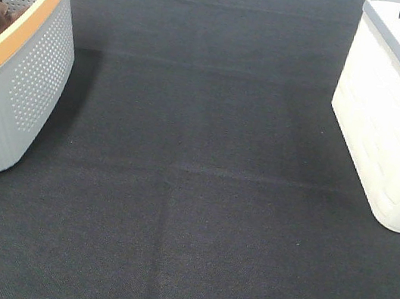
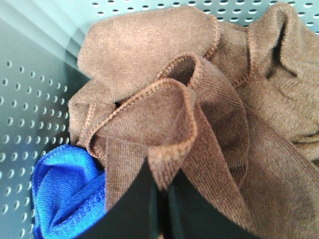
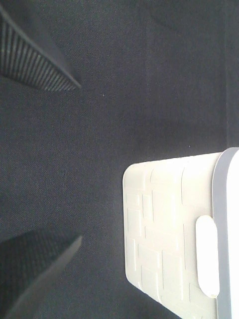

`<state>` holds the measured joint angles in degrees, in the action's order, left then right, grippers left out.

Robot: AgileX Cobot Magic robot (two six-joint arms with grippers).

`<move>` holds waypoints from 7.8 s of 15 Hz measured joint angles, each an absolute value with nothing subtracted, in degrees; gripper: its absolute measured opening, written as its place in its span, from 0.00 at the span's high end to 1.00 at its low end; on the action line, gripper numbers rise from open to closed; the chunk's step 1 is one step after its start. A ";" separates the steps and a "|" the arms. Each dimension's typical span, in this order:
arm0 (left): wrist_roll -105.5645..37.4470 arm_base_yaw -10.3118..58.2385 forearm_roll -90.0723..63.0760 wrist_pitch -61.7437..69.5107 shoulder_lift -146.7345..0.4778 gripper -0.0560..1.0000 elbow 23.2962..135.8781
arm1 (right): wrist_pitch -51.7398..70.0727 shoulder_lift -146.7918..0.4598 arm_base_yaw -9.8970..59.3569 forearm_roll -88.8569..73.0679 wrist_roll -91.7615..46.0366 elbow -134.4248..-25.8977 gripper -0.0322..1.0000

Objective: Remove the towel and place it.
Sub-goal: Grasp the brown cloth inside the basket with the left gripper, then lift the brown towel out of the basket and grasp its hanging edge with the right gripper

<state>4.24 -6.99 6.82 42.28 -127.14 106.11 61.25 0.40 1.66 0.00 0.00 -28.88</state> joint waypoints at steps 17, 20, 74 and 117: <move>0.00 -6.99 -6.82 44.52 -96.37 0.95 106.40 | 61.25 0.40 1.66 0.00 0.00 -28.88 0.27; -1.32 -6.99 -12.95 40.85 -93.16 0.95 106.40 | 61.25 0.40 1.66 0.00 0.00 -28.88 0.27; -31.11 28.48 -52.77 16.67 -97.86 0.95 106.46 | -5.39 -91.67 35.81 -53.57 -47.10 -60.05 0.66; -30.19 28.48 -44.18 14.84 -97.86 0.95 106.46 | -6.76 -90.36 42.51 -50.88 -49.79 -60.05 0.39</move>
